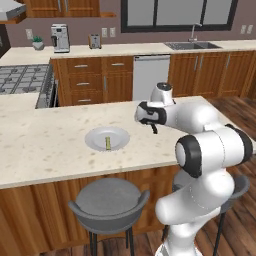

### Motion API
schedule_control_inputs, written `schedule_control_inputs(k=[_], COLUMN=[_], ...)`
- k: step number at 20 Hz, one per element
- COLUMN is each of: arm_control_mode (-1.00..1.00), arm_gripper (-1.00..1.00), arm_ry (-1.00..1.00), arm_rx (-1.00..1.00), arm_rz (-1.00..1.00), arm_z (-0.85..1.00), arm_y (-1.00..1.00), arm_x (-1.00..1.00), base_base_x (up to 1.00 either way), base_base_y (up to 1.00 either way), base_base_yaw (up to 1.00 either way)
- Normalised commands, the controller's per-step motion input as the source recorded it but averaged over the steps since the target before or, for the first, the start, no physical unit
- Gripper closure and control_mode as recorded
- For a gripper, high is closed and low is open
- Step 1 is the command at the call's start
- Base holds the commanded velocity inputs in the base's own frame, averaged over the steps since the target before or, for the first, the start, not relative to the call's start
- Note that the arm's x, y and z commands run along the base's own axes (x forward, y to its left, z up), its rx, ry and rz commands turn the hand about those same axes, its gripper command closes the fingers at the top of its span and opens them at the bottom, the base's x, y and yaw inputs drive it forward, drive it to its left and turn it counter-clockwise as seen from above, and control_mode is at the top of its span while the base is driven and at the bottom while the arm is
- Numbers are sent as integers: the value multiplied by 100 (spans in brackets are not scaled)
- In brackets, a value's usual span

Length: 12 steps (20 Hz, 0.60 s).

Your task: Retrieve the butter from the fridge and place it on a plate on the dining table. Then retrieve the butter knife by the fridge and place it near the plate.

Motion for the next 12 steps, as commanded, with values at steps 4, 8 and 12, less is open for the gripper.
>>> schedule_control_inputs(k=[4, 8, 12], arm_control_mode=[-100, -100, -100], arm_gripper=[100, 100, 100], arm_ry=[0, 0, 0], arm_rx=[0, 0, 0], arm_rz=[0, 0, 0], arm_z=[-53, -33, -26], arm_y=[6, 0, 13], arm_x=[6, 9, 18], base_base_x=[0, 0, 0], base_base_y=[0, 0, 0], base_base_yaw=[0, 0, 0])
